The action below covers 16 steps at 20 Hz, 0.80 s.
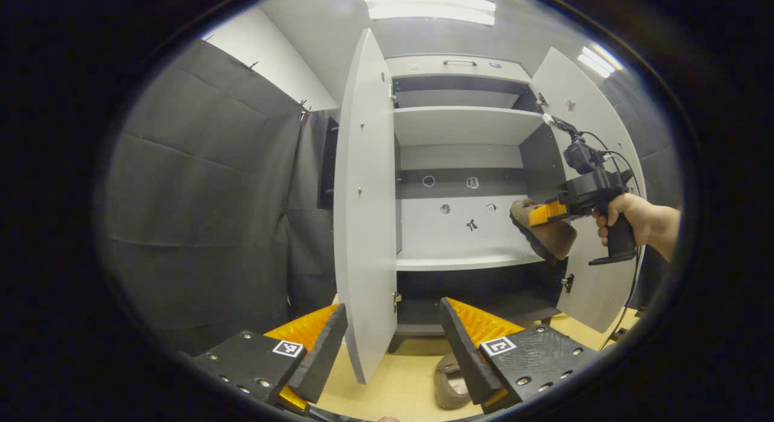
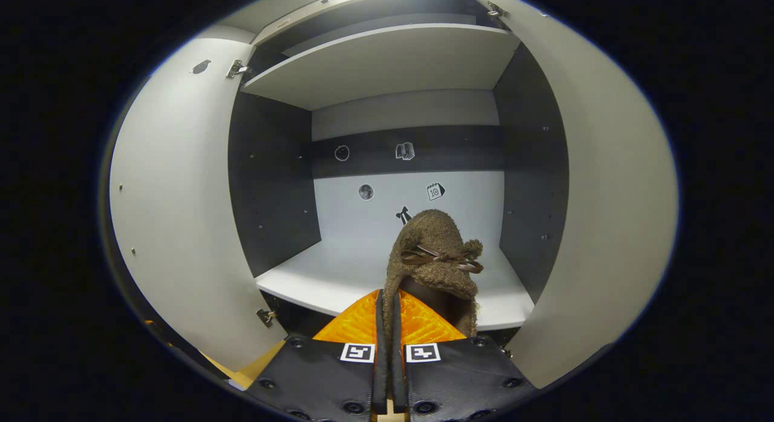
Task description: Grab one shoe with the right hand and put it into the shoe cabinet, grab the other shoe with the left hand and put it into the shoe cabinet; then close the right door with the right hand and the left door with the left hand.
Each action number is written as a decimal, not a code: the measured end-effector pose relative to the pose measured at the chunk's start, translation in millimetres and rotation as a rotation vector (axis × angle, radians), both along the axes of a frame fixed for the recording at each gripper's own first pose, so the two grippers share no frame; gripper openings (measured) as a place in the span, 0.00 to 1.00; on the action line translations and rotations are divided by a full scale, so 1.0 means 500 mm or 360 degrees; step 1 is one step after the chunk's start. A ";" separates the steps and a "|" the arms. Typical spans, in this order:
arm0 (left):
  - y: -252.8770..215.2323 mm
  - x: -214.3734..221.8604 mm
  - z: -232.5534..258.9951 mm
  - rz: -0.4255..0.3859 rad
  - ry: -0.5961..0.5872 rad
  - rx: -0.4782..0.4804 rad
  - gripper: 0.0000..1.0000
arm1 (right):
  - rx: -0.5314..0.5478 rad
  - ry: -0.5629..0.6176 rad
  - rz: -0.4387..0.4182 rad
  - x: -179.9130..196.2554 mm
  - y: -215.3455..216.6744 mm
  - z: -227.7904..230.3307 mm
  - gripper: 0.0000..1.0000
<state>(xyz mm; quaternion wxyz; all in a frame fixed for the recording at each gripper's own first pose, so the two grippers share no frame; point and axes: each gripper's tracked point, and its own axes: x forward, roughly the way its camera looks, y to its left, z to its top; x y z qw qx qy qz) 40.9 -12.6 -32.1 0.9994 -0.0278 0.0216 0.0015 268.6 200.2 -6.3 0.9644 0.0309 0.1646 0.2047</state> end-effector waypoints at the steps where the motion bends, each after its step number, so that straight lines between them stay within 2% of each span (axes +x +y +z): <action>1: 0.004 0.003 -0.002 0.0009 0.0004 0.0003 0.97 | -0.0003 -0.0005 -0.0004 0.018 0.003 0.003 0.01; 5: 0.017 0.012 -0.013 0.0041 0.0026 0.0016 0.97 | -0.0061 -0.0023 -0.0038 0.102 0.011 0.008 0.01; 6: 0.021 0.015 -0.015 0.0052 0.0030 0.0020 0.97 | -0.0088 -0.0019 -0.0047 0.124 0.012 0.005 0.05; 8: 0.028 0.018 -0.018 0.0076 0.0042 0.0024 0.97 | -0.0126 -0.0006 -0.0065 0.164 0.016 -0.009 0.05; 9: 0.032 0.020 -0.020 0.0085 0.0048 0.0026 0.96 | -0.0141 0.0012 -0.0075 0.179 0.019 -0.019 0.00; 10: 0.035 0.019 -0.021 0.0098 0.0054 0.0032 0.96 | -0.0154 0.0029 -0.0091 0.191 0.022 -0.030 0.05; 14: 0.051 0.015 -0.025 0.0139 0.0065 0.0060 0.96 | -0.0201 0.0055 -0.0119 0.221 0.039 -0.060 0.05; 16: 0.055 0.012 -0.028 0.0151 0.0077 0.0054 0.97 | -0.0235 -0.0040 -0.0147 0.231 0.036 -0.042 0.24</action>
